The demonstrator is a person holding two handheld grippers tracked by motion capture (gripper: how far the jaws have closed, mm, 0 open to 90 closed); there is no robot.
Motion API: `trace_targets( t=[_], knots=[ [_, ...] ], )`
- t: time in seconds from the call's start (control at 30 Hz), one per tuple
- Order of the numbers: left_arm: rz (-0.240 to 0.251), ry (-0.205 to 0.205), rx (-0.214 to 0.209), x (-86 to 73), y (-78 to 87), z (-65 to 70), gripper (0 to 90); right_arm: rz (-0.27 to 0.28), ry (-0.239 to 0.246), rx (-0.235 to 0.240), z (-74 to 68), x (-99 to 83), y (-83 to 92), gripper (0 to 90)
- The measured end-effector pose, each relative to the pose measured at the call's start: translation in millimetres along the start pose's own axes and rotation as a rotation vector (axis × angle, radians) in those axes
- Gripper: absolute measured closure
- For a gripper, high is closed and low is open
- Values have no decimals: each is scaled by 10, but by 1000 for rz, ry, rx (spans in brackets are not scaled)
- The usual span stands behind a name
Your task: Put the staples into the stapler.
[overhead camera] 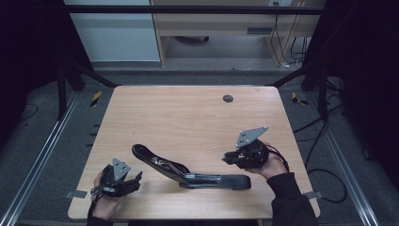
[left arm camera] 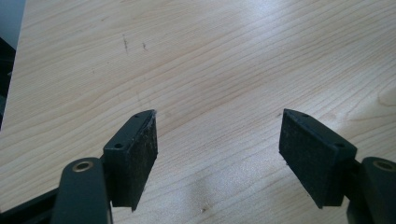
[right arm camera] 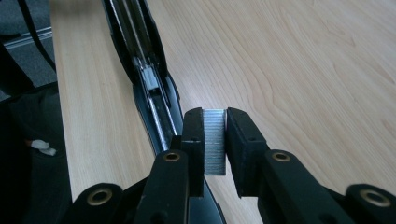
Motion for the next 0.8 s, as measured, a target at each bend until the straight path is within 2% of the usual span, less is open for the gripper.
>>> trace_targets(
  t=[0.1, 0.27, 0.6, 0.8],
  knots=[
    [-3, 2, 2, 0, -5, -2, 273, 23, 27, 7, -36, 27, -40, 777],
    [-5, -1, 2, -2, -9, 2, 273, 25, 53, 23, -80, 65, -133, 777],
    [-10, -1, 2, -6, -17, 4, 274, 3, 97, 84, -120, 102, -252, 777],
    [-10, -4, 0, -4, -19, 8, 273, -38, 126, 121, -149, 121, -359, 777]
  ],
)
Point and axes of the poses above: each handheld gripper's, and its own axes: y roughly backward along the jaws, x roughly out of its top, z roughly to its right, the point moved 2 cm from there along -y, roughly forward along the jaws, and after that the axes turned 3 degrees about z, right-handed, at the moved point
